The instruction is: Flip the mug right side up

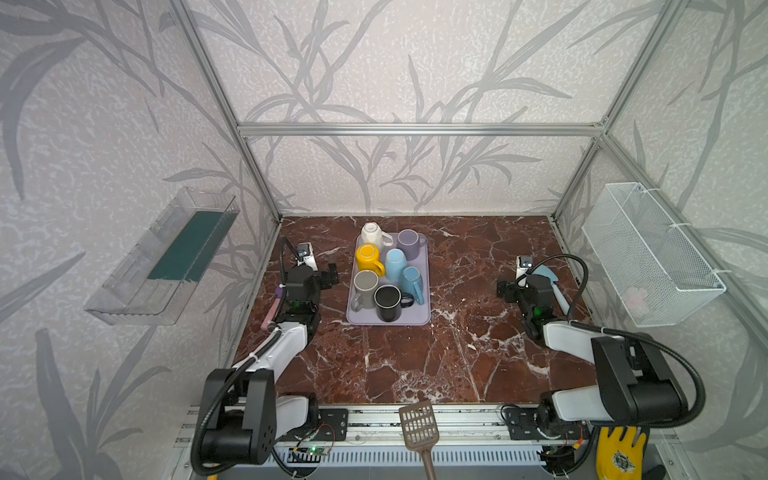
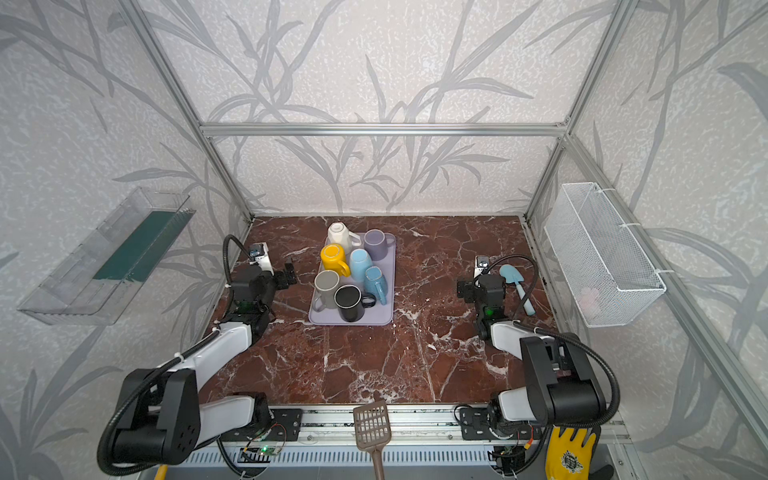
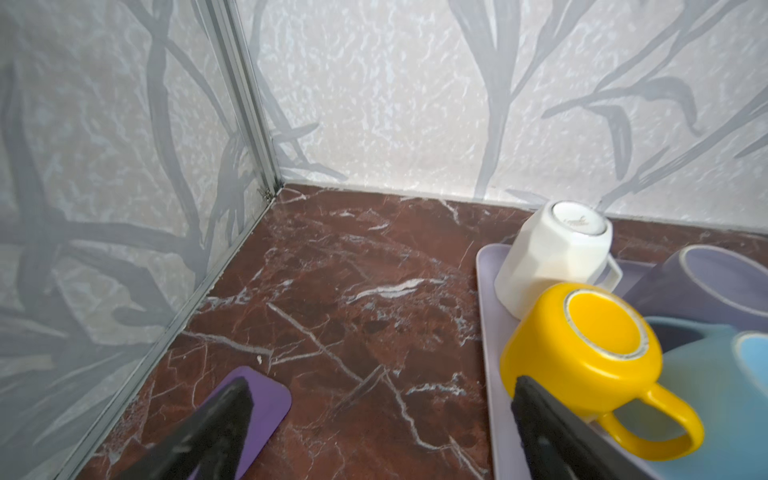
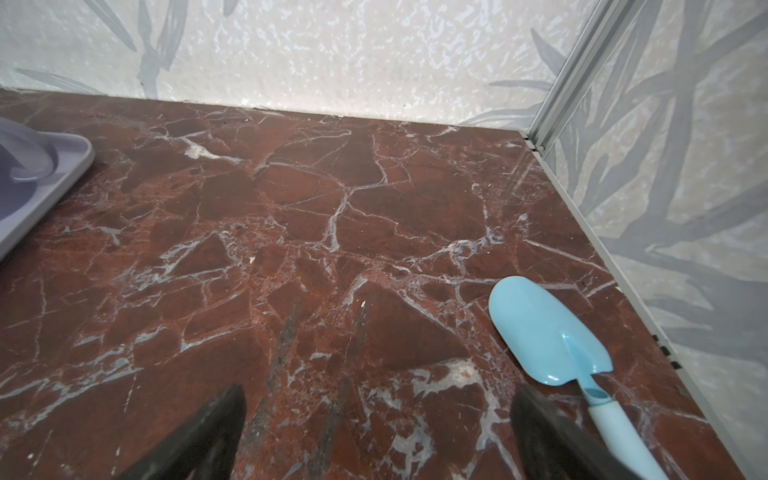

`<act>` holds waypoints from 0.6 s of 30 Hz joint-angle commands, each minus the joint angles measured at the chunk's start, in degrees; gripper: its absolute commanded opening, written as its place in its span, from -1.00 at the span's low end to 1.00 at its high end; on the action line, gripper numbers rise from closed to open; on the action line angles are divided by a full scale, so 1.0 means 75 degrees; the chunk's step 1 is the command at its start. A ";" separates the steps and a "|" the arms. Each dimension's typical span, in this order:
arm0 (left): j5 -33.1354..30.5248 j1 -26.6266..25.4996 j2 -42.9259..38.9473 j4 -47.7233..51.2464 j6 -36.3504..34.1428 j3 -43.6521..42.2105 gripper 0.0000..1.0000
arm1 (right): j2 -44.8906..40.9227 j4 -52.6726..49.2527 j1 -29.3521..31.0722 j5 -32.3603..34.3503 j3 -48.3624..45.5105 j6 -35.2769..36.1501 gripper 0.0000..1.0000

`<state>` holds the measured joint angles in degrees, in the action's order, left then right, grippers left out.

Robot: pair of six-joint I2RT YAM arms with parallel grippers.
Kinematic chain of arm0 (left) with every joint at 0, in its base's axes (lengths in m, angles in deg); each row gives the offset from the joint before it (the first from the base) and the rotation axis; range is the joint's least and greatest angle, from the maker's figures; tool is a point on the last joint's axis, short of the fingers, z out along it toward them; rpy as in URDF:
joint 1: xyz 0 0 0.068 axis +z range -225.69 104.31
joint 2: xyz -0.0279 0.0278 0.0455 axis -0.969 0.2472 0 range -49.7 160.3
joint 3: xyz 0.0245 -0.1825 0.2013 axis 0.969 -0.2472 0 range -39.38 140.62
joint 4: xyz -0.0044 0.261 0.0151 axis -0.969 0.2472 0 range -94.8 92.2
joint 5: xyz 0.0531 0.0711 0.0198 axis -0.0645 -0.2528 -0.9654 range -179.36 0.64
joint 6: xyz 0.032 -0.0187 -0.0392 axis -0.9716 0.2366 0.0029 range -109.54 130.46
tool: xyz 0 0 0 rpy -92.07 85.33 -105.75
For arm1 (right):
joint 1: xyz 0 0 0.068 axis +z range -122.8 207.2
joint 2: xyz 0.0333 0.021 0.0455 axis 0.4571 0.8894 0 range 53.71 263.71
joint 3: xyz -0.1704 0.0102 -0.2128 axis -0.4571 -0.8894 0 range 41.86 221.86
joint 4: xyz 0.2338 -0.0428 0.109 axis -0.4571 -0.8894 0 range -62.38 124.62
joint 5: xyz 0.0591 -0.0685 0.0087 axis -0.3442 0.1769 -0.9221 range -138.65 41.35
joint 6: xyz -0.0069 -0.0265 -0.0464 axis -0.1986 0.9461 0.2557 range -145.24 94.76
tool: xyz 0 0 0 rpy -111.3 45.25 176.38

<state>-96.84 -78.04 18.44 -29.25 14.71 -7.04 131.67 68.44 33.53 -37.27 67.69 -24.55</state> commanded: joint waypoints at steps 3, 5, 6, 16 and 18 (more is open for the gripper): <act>-0.0770 -0.0722 -0.0774 0.3217 0.0759 0.1121 0.98 | -0.1353 -0.2576 0.0189 -0.0111 0.0854 -0.0481 0.98; -0.0770 -0.0923 -0.0998 0.4255 0.1206 0.1463 0.99 | -0.1780 -0.3330 0.0223 -0.0763 0.1104 -0.0425 0.98; -0.0560 -0.0958 -0.1115 0.4715 0.1431 0.1581 0.98 | -0.1950 -0.3734 0.0250 -0.1067 0.1251 -0.0466 0.99; -0.0078 -0.1596 -0.1502 0.7929 0.2683 0.2605 0.98 | -0.2538 -0.6252 0.1156 -0.1494 0.2366 -0.1216 0.98; -0.0136 -0.1779 -0.1357 0.8305 0.2679 0.2728 0.97 | -0.2313 -0.6476 0.1561 -0.1571 0.2560 -0.1450 0.98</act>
<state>-97.59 -90.06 7.64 23.01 32.15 11.10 113.48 26.74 42.47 -47.48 84.41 -32.26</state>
